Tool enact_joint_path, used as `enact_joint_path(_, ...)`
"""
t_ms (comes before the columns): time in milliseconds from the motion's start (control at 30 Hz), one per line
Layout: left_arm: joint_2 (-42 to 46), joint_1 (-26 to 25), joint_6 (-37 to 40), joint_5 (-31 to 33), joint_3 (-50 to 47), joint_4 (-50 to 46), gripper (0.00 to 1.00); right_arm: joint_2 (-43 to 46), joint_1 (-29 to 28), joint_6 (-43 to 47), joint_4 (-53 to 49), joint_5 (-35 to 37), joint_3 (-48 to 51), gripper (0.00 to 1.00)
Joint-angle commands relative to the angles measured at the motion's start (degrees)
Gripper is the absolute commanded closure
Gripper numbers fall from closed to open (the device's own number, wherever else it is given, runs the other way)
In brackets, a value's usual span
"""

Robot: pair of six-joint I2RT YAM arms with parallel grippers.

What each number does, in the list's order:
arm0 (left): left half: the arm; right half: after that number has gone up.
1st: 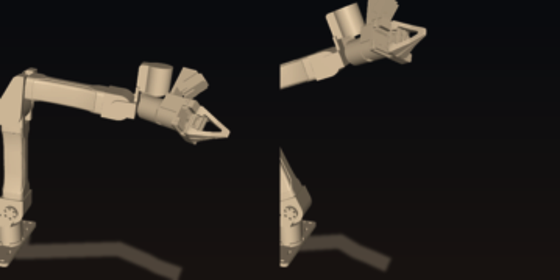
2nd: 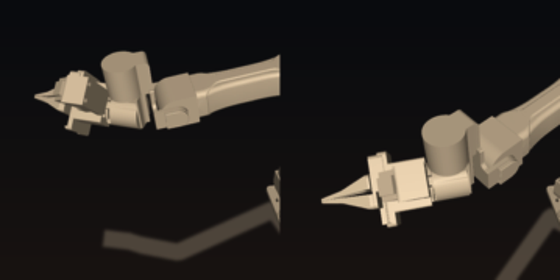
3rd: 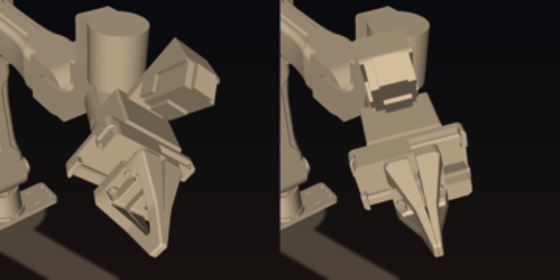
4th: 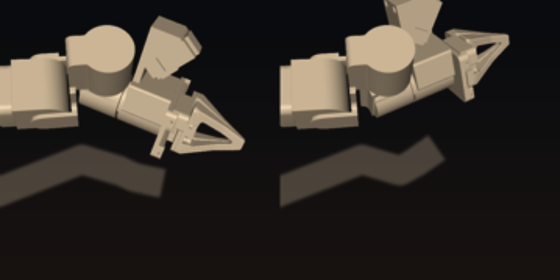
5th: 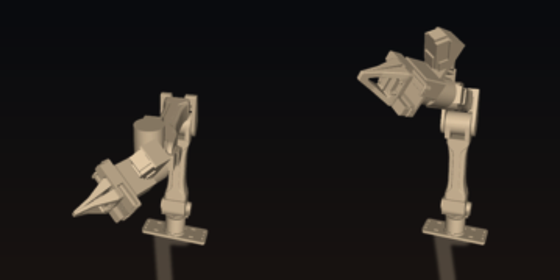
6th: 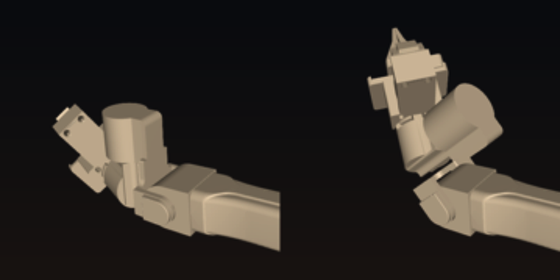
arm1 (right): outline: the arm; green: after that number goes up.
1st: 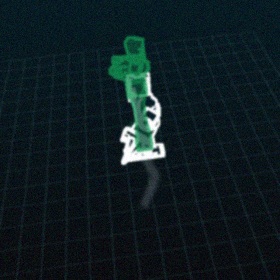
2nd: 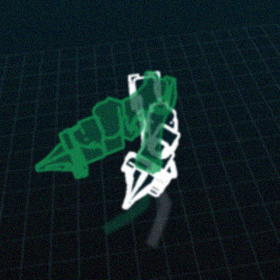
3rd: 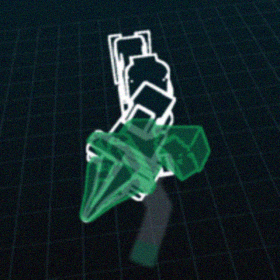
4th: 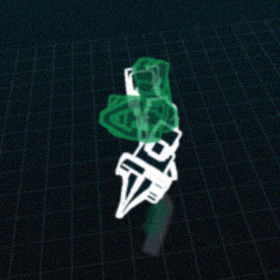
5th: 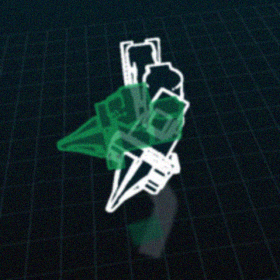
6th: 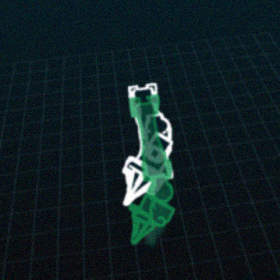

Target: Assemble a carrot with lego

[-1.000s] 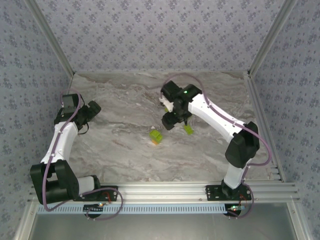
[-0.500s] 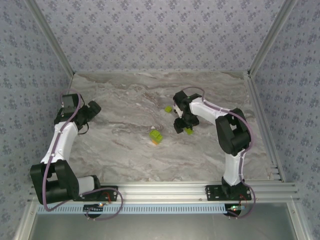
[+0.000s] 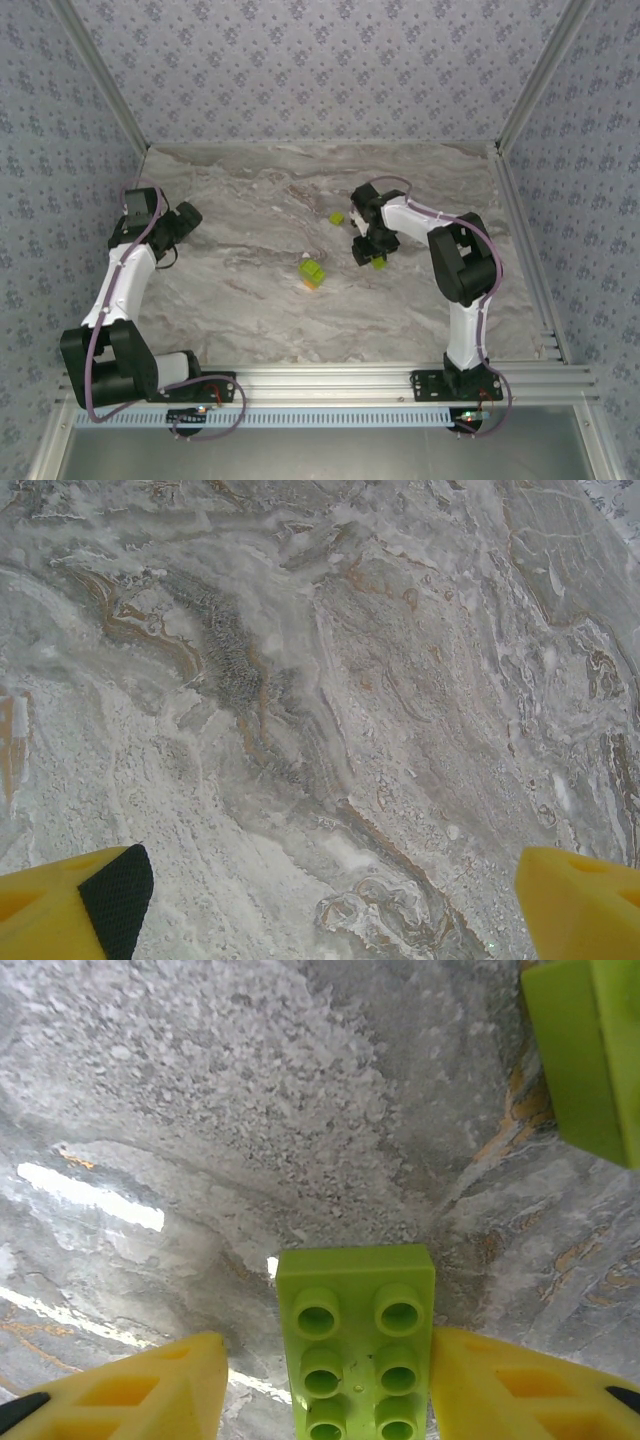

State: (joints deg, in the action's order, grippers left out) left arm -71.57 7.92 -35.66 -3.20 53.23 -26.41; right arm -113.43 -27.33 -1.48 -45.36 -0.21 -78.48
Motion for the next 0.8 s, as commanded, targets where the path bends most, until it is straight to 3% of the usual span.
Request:
enact_joint_path(0, 0.0, 0.3, 0.0, 0.0, 1.5, -0.7, 0.05, -0.3, 0.3, 0.9, -0.7, -0.9, 1.2, 0.44)
enact_joint_path(133, 0.0, 0.4, 0.0, 0.0, 1.5, -0.7, 0.05, 0.3, 0.4, 1.7, -0.8, -1.2, 2.3, 0.43)
enact_joint_path(467, 0.2, 0.4, 0.0, -0.1, 1.7, -0.9, 0.05, 0.0, 0.4, 1.7, -0.4, -1.7, 2.5, 0.63)
enact_joint_path(767, 0.2, 0.4, -0.1, -0.2, 1.7, -0.8, 0.05, 5.0, -1.2, 1.9, -7.2, -2.0, -1.4, 0.68)
